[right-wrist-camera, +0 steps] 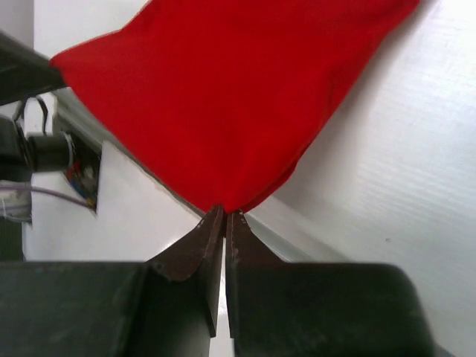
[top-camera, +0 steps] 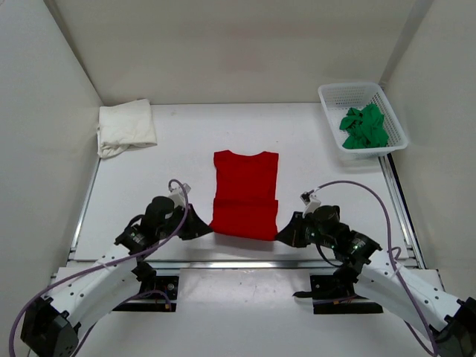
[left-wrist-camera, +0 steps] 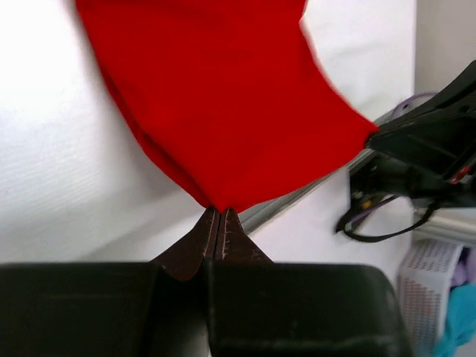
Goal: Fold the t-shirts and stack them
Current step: Grab one side of the 2/3 rectangular tshirt with both arms, then fold the long partially folded tshirt into a neat square
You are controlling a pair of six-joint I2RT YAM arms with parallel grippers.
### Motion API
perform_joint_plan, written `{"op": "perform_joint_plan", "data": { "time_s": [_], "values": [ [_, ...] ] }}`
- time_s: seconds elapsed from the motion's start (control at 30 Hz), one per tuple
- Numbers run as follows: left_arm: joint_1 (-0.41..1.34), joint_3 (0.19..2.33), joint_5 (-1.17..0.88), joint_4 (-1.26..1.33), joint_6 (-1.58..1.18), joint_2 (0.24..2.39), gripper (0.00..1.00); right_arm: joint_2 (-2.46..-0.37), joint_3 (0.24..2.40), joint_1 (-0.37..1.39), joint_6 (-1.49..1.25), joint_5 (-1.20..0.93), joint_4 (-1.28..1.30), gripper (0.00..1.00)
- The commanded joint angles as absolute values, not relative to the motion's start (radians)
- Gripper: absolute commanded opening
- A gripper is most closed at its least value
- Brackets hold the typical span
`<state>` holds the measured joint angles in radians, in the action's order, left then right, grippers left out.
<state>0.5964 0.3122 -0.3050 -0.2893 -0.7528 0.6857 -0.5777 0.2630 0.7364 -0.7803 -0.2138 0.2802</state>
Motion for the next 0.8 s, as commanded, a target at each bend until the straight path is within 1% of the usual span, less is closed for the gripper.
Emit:
{"op": "perform_joint_plan", "data": {
  "time_s": [0.0,0.07,0.1,0.17,0.2,0.23,0.27,0.33,0.37,0.47,0.57,0.67,0.7,0.73,0.77],
  "values": [
    [0.539,0.489,-0.363,-0.365,-0.744,0.733,0.0,-0.654,0.441,0.668,-0.73,-0.189,0.347,0.0],
    [0.543,0.587,-0.321,-0.347,-0.71,0.802,0.0,-0.742,0.532,0.534,-0.616,-0.263,0.328,0.0],
    [0.538,0.644,-0.321,-0.324,-0.703,0.858,0.0,-0.802,0.587,0.499,-0.591,-0.305,0.302,0.0],
    [0.505,0.722,-0.308,-0.266,-0.684,0.952,0.0,-0.903,0.665,0.376,-0.511,-0.348,0.282,0.0],
    [0.468,0.762,-0.319,-0.246,-0.683,1.03,0.0,-0.99,0.736,0.347,-0.493,-0.406,0.25,0.0],
    [0.416,0.796,-0.33,-0.206,-0.67,1.113,0.0,-1.065,0.759,0.304,-0.476,-0.428,0.227,0.0],
    [0.407,0.82,-0.331,-0.195,-0.661,1.159,0.0,-1.109,0.825,0.279,-0.462,-0.429,0.218,0.0],
    [0.347,0.92,-0.316,-0.161,-0.663,1.337,0.0,-1.295,0.935,0.249,-0.431,-0.465,0.21,0.0],
    [0.328,0.945,-0.316,-0.149,-0.661,1.382,0.0,-1.342,1.004,0.245,-0.42,-0.465,0.21,0.0],
    [0.292,1.095,-0.293,-0.138,-0.67,1.608,0.0,-1.601,1.176,0.21,-0.403,-0.472,0.219,0.0],
    [0.268,1.202,-0.275,-0.152,-0.677,1.754,0.0,-1.753,1.326,0.183,-0.393,-0.503,0.244,0.0],
    [0.242,1.267,-0.247,-0.131,-0.704,1.833,0.0,-1.932,1.469,0.175,-0.39,-0.485,0.287,0.0],
    [0.235,1.279,-0.238,-0.121,-0.707,1.839,0.0,-1.96,1.53,0.173,-0.382,-0.476,0.305,0.0],
    [0.235,1.305,-0.235,-0.112,-0.715,1.871,0.02,-2.014,1.587,0.173,-0.38,-0.46,0.33,0.0],
    [0.233,1.34,-0.242,-0.112,-0.718,1.906,0.08,-2.055,1.613,0.175,-0.376,-0.457,0.342,0.0]
  ]
}}
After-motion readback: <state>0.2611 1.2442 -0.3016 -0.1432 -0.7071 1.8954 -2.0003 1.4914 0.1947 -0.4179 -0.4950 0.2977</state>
